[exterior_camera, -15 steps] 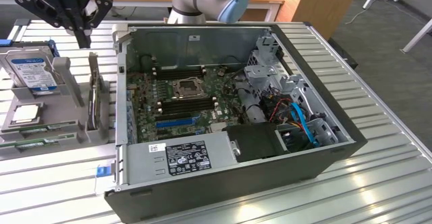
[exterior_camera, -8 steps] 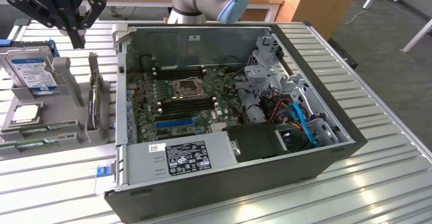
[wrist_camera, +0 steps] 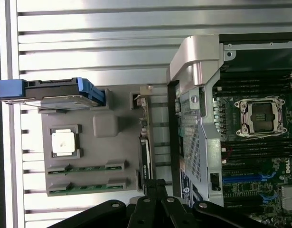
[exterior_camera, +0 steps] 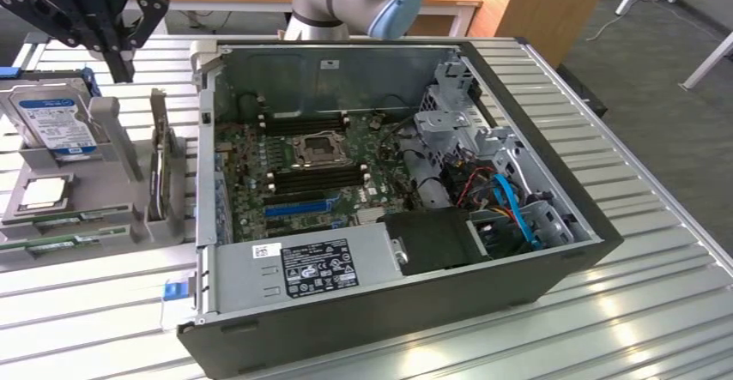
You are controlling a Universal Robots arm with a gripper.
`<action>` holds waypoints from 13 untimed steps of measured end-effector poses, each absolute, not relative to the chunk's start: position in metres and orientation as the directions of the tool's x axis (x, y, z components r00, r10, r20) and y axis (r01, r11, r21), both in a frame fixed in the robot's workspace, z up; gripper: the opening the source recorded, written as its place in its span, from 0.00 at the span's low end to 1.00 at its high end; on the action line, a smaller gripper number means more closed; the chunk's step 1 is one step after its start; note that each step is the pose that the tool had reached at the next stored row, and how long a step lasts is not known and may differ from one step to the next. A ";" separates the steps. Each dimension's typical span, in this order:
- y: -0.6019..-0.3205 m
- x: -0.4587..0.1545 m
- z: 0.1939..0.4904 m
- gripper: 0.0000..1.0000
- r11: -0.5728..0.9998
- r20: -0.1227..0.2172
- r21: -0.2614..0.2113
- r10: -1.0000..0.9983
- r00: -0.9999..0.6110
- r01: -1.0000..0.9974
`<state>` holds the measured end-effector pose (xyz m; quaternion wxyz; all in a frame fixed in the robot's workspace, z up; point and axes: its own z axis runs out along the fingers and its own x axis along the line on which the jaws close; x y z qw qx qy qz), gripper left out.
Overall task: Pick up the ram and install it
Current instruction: 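Reach for the ram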
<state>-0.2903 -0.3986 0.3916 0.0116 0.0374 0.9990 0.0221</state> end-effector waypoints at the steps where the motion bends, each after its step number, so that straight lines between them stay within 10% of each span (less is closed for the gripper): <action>1: -0.399 -0.292 0.392 0.10 0.996 -0.022 0.045 0.075 -0.997 0.074; 13: -0.399 -0.305 0.391 0.10 0.996 -0.022 0.045 0.075 -0.997 0.074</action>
